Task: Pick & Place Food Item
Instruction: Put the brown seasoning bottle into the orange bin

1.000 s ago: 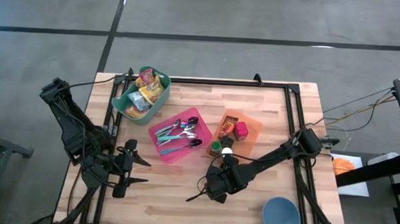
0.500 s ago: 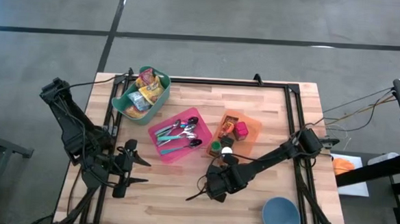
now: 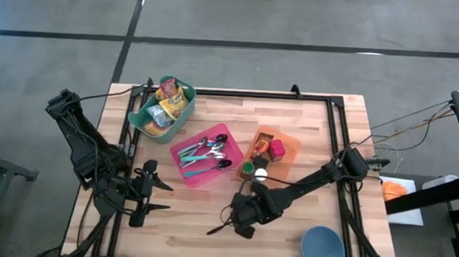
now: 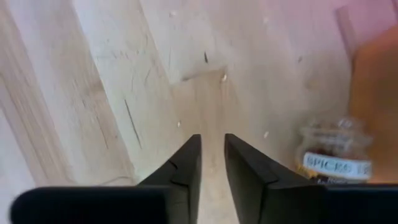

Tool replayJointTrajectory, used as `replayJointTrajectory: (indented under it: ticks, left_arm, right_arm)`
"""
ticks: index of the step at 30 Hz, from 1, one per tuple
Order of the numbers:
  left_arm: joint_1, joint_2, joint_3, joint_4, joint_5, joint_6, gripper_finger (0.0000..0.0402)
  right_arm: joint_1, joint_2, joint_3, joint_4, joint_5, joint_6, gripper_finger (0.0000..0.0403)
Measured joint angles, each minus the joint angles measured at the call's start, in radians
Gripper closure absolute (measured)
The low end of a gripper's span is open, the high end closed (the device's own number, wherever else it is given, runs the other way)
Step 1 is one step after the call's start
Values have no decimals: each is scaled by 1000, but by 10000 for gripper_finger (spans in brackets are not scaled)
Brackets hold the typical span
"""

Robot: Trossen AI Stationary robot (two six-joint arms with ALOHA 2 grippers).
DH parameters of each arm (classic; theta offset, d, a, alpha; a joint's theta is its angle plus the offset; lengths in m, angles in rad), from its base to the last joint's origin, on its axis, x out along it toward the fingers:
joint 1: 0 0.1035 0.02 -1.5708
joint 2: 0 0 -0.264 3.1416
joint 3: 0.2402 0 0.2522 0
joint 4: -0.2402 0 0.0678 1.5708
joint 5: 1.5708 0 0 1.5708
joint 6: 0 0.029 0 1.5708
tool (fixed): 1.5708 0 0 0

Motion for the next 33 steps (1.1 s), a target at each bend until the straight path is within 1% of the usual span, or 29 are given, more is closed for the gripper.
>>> replayJointTrajectory:
  ticks: [3,8,11,13,16,23,33]
  left_arm:
    - [0,0,0,0,0,0,158]
    - [0,0,0,0,0,0,158]
    - [0,0,0,0,0,0,158]
    - [0,0,0,0,0,0,158]
    - [0,0,0,0,0,0,158]
    - [0,0,0,0,0,0,158]
    - [0,0,0,0,0,0,158]
  right_arm:
    - [-13,0,2,-1,3,-42,300]
    - [-34,0,1,-17,9,-58,235]
    - [-35,0,1,-55,18,-76,205]
    - [-34,-1,1,-88,19,-73,193]
    - [-33,-1,1,-139,21,-45,184]
    - [-33,-4,1,-223,41,6,182]
    - [-33,-4,5,-231,46,18,182]
